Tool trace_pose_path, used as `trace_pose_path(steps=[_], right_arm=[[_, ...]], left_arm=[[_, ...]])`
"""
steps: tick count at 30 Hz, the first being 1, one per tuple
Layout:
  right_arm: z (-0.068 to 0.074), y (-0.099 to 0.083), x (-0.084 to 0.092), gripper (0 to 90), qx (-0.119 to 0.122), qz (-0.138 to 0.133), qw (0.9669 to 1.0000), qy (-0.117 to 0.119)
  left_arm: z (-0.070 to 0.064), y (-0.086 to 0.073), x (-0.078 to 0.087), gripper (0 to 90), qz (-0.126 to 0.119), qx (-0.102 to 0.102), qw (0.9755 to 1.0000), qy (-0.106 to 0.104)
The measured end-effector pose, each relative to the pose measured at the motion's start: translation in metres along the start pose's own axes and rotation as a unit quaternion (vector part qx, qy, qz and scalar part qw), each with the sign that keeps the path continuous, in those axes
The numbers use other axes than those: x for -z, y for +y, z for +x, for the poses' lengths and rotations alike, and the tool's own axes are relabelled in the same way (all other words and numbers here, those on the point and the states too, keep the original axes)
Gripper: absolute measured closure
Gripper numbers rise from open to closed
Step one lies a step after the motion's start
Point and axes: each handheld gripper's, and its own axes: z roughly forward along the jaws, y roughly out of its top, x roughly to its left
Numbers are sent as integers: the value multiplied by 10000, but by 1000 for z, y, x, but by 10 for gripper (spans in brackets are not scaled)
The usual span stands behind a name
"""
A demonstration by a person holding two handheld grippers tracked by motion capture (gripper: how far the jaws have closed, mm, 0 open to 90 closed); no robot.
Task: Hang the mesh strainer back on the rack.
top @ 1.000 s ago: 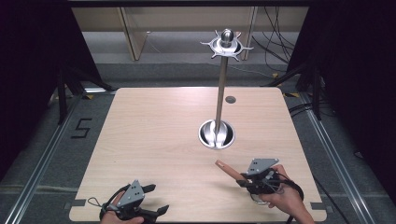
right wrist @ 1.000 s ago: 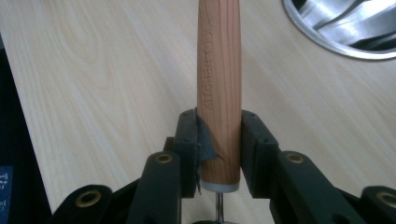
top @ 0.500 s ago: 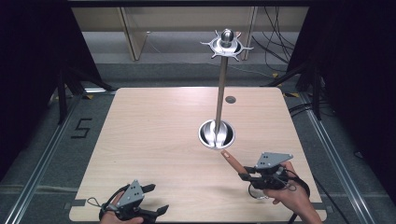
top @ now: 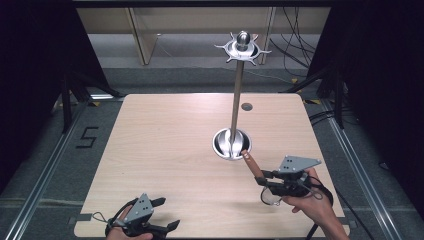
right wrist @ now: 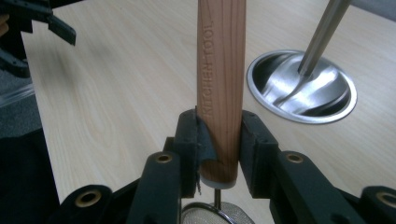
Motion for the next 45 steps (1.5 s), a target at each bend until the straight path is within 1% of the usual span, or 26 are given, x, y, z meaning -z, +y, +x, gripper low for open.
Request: trace_pose_path(steps=[1,2,8,9,10,11,12,14,17,19,20,22,23,25,26,31,32,33,34,35,36,37,39,41,43,45], right_arm=[[-1,1,1,717,-34,-15,10000,23],[-4,3,1,717,84,-102,9999,-2],[-10,14,3,717,-146,-237,9996,-8],[-13,17,3,717,-20,-294,9996,-27],[-12,19,3,717,-120,-329,9994,-34],[-13,23,5,717,-173,-395,9991,10],[-16,25,5,717,-97,-476,9988,9],[-17,31,7,717,-187,-603,9980,40],[-22,42,9,717,-71,-889,9960,-58],[-22,47,11,717,-179,-895,9958,26],[-23,51,11,717,-146,-1037,9945,-57],[-26,57,13,717,-76,-1112,9938,-34],[-25,59,13,717,-182,-1167,9930,-38],[-28,65,14,717,-170,-1182,9928,-57],[-29,67,13,717,-186,-1270,9917,-38],[-33,76,12,717,-215,-1356,9905,-81],[-33,77,12,717,-302,-1341,9905,-83],[-35,79,11,717,-215,-1427,9895,-61],[-35,81,12,717,-250,-1400,9898,-57],[-36,83,12,717,-253,-1438,9892,-111],[-38,85,12,717,-186,-1429,9895,-85],[-37,89,14,717,-338,-1417,9892,-131],[-38,91,13,717,-280,-1479,9885,-115],[-39,95,16,717,-275,-1468,9887,-145],[-41,102,17,717,-303,-1551,9874,-112],[-42,105,18,717,-230,-1537,9877,-158]], left_arm=[[0,0,0,147,-14,32,10000,-13],[0,0,0,147,-26,44,10000,-4],[0,0,-1,147,-10,30,10000,9],[-1,0,-2,147,-64,85,9999,-13],[1,1,0,147,49,-60,10000,27],[0,0,-1,147,-13,29,10000,13],[0,0,-1,147,-20,28,10000,4],[0,0,-1,147,-8,13,10000,18],[0,0,-1,147,-8,21,10000,4],[-1,0,-2,147,-44,73,10000,-39],[1,0,-1,147,27,-44,10000,18],[0,0,0,147,38,61,10000,69],[-1,0,-1,147,8,99,9999,44],[1,1,0,147,52,-57,10000,34],[0,0,0,147,40,66,9999,71],[0,0,0,147,39,60,10000,68],[-1,0,-1,147,7,95,9999,44],[-1,0,-1,147,3,97,9999,29],[0,0,-1,147,-9,2,10000,-4],[-1,0,-2,147,-67,85,9999,-25],[0,0,0,147,55,58,9999,60],[0,0,-1,147,53,65,10000,50],[-1,0,-2,147,-65,112,9999,-27],[1,1,0,147,62,-64,10000,27],[2,1,-1,147,46,-68,10000,10],[0,-1,-2,147,62,95,9999,18]])
